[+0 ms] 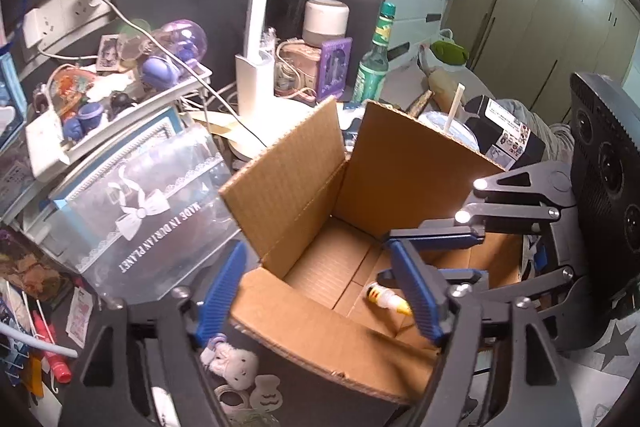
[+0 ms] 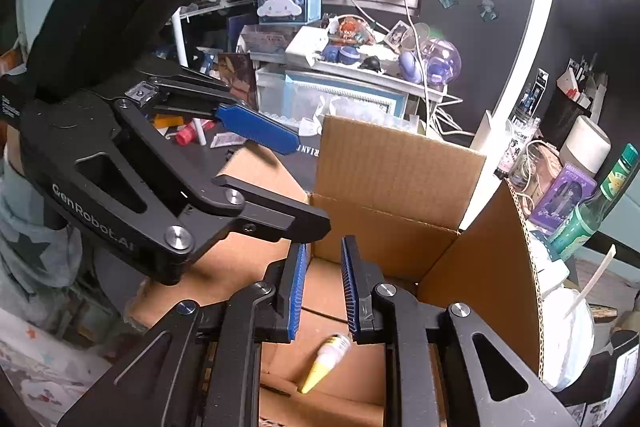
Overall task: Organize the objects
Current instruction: 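Withdraw the right tool from the box back over the desk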
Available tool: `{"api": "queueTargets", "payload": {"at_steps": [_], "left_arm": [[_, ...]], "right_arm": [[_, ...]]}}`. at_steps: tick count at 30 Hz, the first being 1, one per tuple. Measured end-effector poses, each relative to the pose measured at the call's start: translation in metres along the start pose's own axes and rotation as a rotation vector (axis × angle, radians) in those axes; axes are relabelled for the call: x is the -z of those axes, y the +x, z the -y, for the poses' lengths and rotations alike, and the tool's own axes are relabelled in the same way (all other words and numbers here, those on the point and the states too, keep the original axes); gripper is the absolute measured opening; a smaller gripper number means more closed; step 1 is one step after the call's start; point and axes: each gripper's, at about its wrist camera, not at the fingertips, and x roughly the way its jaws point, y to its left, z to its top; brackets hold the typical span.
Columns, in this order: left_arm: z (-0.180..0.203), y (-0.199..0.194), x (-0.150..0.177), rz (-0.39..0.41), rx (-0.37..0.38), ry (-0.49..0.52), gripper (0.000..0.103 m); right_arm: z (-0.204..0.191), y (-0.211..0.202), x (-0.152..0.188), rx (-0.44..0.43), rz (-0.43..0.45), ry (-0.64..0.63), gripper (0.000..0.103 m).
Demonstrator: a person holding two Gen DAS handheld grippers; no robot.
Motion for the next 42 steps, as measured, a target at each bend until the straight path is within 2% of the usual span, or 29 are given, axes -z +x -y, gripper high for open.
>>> {"api": "queueTargets", "payload": {"at_steps": [6,12,15,18,19,20,22,25,26,27,29,30,34,38,42], "left_arm": [[-0.016,-0.047,0.018,0.125,-0.032,-0.020,0.090],[-0.049,-0.095,0.056,0.228,-0.078,-0.101,0.090],[-0.064,-0.107,0.082,0.242,-0.107,-0.143,0.090],[-0.071,-0.115,0.111,0.272,-0.169,-0.158,0.092],[-0.072,-0.116,0.122,0.287,-0.197,-0.162,0.094],[-0.074,-0.116,0.130,0.293,-0.215,-0.168,0.099],[-0.078,-0.115,0.150,0.291,-0.220,-0.185,0.103],[-0.083,-0.108,0.177,0.265,-0.225,-0.229,0.103],[-0.085,-0.106,0.184,0.257,-0.225,-0.244,0.103],[-0.086,-0.103,0.190,0.253,-0.224,-0.259,0.103],[-0.091,-0.098,0.206,0.248,-0.215,-0.305,0.103],[-0.092,-0.096,0.211,0.248,-0.207,-0.320,0.103],[-0.092,-0.091,0.230,0.253,-0.181,-0.352,0.103],[-0.091,-0.090,0.239,0.268,-0.156,-0.365,0.103],[-0.092,-0.087,0.242,0.259,-0.143,-0.378,0.103]], "right_arm": [[-0.024,-0.020,-0.006,-0.010,0.115,-0.050,0.013],[-0.078,-0.035,-0.013,-0.122,0.196,-0.170,0.013],[-0.104,-0.028,-0.012,-0.192,0.190,-0.219,0.013],[-0.130,-0.012,-0.006,-0.279,0.161,-0.249,0.013],[-0.140,-0.003,-0.003,-0.319,0.136,-0.249,0.013],[-0.147,0.005,0.001,-0.351,0.112,-0.249,0.013],[-0.162,0.028,0.011,-0.400,0.046,-0.249,0.013],[-0.169,0.058,0.026,-0.400,-0.026,-0.221,0.014],[-0.168,0.074,0.033,-0.400,-0.062,-0.193,0.018],[-0.167,0.081,0.037,-0.400,-0.078,-0.178,0.028],[-0.161,0.099,0.046,-0.377,-0.109,-0.135,0.037],[-0.157,0.104,0.049,-0.365,-0.116,-0.122,0.037],[-0.149,0.120,0.056,-0.319,-0.126,-0.104,0.038],[-0.144,0.121,0.057,-0.258,-0.096,-0.095,0.043],[-0.138,0.129,0.054,-0.234,-0.083,-0.092,0.051]]}}
